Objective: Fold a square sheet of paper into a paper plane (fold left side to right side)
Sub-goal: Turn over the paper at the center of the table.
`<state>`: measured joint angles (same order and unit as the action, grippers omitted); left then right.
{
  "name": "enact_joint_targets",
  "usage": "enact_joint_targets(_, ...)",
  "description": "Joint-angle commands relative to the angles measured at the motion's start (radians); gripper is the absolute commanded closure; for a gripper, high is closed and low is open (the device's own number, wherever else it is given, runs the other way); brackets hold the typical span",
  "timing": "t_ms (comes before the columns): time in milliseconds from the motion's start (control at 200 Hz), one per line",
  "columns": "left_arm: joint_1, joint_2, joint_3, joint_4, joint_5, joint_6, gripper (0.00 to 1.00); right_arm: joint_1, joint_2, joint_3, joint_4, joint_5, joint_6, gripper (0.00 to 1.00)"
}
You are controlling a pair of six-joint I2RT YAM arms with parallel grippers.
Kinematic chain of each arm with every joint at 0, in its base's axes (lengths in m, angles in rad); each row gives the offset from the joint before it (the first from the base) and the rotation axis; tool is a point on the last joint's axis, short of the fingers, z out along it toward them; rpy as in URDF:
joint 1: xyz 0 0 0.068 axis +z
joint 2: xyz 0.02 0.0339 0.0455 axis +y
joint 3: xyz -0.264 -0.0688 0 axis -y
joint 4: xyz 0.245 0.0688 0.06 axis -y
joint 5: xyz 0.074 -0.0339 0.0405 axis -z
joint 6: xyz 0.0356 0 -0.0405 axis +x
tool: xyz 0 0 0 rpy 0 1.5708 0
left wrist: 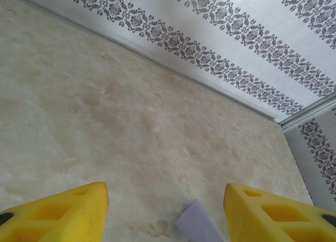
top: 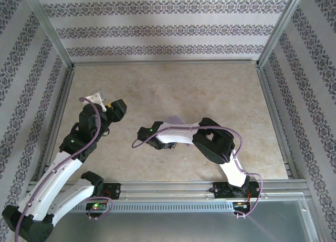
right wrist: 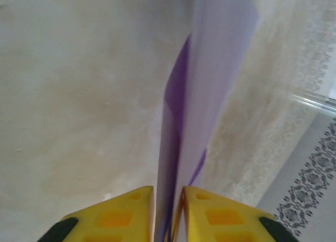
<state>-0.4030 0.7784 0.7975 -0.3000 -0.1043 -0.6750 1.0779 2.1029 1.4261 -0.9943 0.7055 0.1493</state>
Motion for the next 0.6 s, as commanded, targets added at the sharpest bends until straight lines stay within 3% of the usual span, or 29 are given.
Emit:
enact_joint_targets(0,0.017,0.009,0.000,0.013,0.038,0.005,0.40,0.002,-0.009,0.018,0.010,-0.137,-0.001,0.71)
enact_joint_targets(140,0.019,0.033,0.016,0.021,0.068,0.008,0.40,-0.023,-0.036,0.005,0.057,-0.293,0.011,0.61)
enact_joint_targets(355,0.025,0.083,0.039,0.028,0.128,0.009,0.35,-0.069,-0.136,-0.031,0.108,-0.416,0.031,0.38)
enact_joint_targets(595,0.026,0.152,-0.036,0.155,0.217,-0.080,0.32,-0.136,-0.333,-0.112,0.182,-0.479,0.061,0.28)
